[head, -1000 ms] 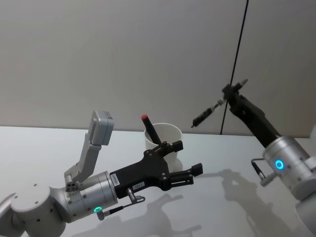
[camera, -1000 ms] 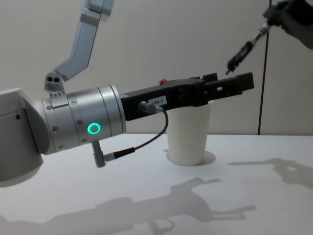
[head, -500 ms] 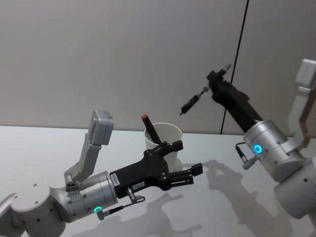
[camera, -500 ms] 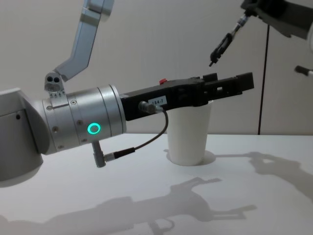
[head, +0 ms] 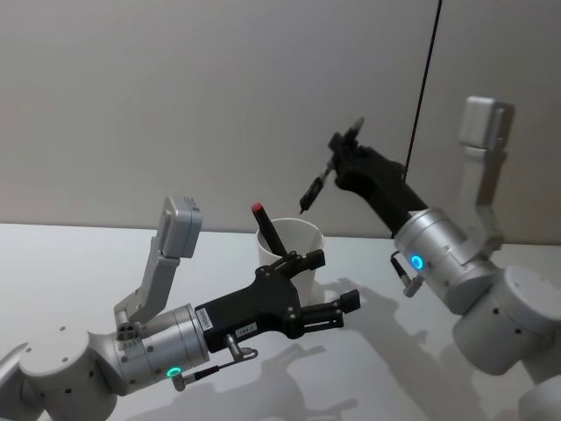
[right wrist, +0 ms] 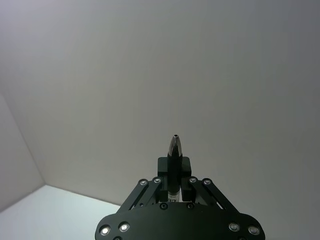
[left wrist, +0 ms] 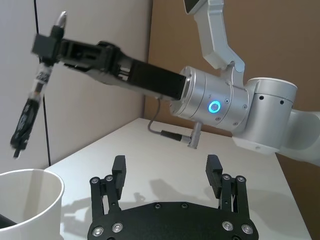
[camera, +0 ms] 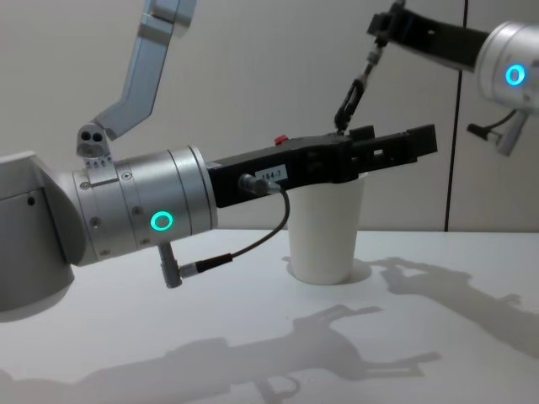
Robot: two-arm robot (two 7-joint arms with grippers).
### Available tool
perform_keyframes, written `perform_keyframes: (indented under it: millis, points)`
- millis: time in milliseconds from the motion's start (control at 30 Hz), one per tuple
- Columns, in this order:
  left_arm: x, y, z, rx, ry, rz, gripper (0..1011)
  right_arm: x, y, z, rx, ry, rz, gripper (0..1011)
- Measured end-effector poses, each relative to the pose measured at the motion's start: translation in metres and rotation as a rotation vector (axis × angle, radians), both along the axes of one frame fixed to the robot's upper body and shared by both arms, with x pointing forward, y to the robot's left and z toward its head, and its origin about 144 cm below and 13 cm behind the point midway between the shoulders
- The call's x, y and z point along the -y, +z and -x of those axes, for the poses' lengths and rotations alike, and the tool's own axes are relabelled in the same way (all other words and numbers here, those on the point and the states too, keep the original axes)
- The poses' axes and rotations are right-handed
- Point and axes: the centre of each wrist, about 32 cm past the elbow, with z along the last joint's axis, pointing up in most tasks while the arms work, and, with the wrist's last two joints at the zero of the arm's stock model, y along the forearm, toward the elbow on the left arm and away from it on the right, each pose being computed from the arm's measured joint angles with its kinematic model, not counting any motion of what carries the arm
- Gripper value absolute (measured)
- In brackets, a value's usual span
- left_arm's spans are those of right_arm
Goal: Place the pen into the pen holder.
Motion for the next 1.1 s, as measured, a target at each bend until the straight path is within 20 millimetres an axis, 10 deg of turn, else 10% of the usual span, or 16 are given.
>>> perform_keyframes:
  millis: [733,1100]
  points:
    - [0.000,0.000,0.000,0.000,0.000,0.000,1003,-0.026,-0.012,-0.005,0.021,-0.012,0.277,134]
    - [0.000,0.000,0.000,0.000,0.000,0.000,1003,-0.029,-0.015,-0.004,0.025,-0.018,0.325,451]
